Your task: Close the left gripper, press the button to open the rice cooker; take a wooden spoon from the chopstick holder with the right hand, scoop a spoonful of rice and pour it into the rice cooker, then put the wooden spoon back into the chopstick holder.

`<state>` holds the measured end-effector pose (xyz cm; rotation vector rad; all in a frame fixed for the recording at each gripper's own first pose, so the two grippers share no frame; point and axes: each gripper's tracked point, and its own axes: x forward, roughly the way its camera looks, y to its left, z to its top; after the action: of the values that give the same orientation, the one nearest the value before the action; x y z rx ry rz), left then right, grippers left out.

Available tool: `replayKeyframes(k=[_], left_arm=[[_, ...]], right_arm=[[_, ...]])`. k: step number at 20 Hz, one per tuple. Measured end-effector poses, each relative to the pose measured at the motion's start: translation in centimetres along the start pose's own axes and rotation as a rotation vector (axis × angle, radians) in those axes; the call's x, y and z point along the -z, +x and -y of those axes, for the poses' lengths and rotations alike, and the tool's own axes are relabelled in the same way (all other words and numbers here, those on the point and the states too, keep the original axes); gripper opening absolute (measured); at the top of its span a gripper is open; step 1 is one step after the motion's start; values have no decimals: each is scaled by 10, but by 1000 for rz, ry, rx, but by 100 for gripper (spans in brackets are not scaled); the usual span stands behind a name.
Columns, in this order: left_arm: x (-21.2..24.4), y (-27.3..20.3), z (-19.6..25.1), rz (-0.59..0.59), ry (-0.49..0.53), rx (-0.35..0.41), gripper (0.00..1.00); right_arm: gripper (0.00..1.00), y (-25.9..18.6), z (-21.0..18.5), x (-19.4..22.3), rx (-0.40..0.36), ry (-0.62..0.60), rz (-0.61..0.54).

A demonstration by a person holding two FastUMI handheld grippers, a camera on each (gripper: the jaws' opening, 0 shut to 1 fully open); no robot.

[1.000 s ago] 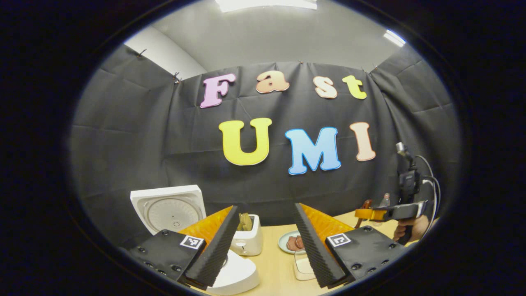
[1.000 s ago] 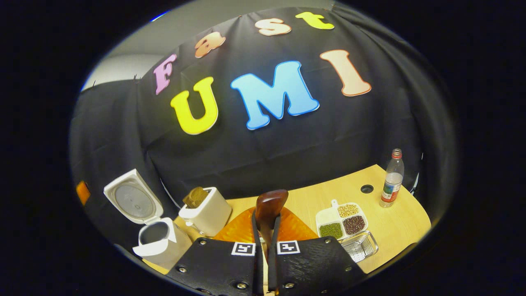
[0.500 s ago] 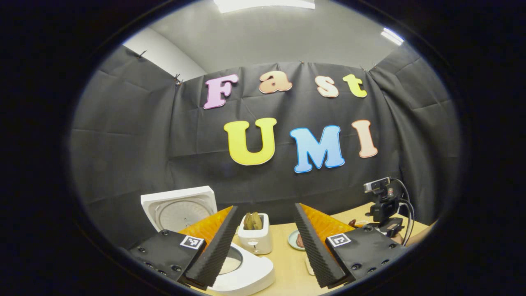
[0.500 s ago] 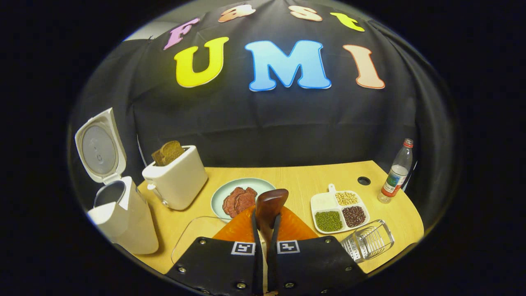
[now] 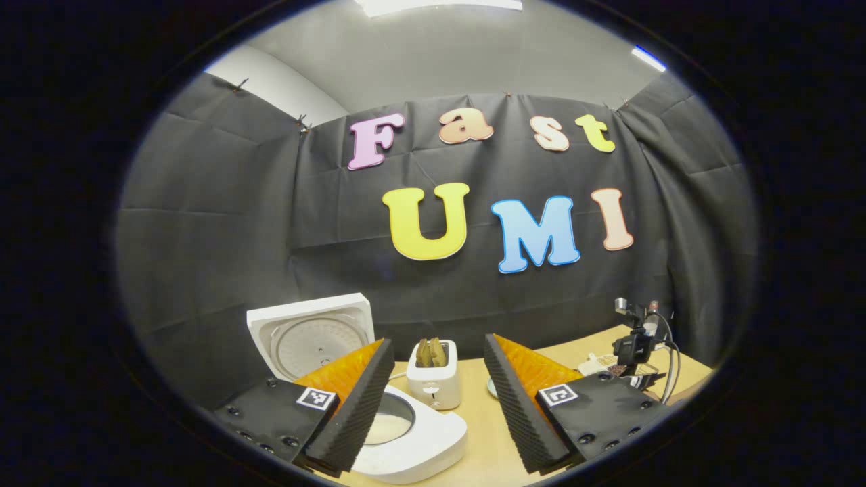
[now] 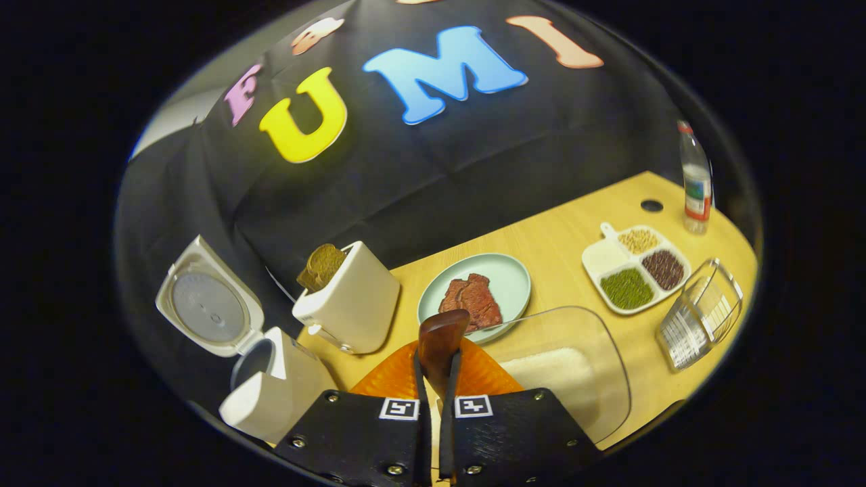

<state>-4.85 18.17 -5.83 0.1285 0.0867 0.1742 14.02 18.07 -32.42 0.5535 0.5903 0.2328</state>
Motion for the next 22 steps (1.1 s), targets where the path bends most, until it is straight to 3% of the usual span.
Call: replayKeyframes(k=[3,8,13,19,22], left_arm=[[1,-4,3,0,10,4,93],[-7,-5,10,21,-5,12,89],[-9,-3,18,28,-12,25,89],[-7,-2,21,27,-17,35,89],[-5,-2,19,28,-17,31,97]], right_arm=[[5,-2,17,-9,-15,183,-10],[5,-30,40,-57,-71,430,88],[5,-55,48,-89,-135,564,146],[5,-72,18,-115,-241,663,173],[5,-76,-3,-125,-282,674,170]])
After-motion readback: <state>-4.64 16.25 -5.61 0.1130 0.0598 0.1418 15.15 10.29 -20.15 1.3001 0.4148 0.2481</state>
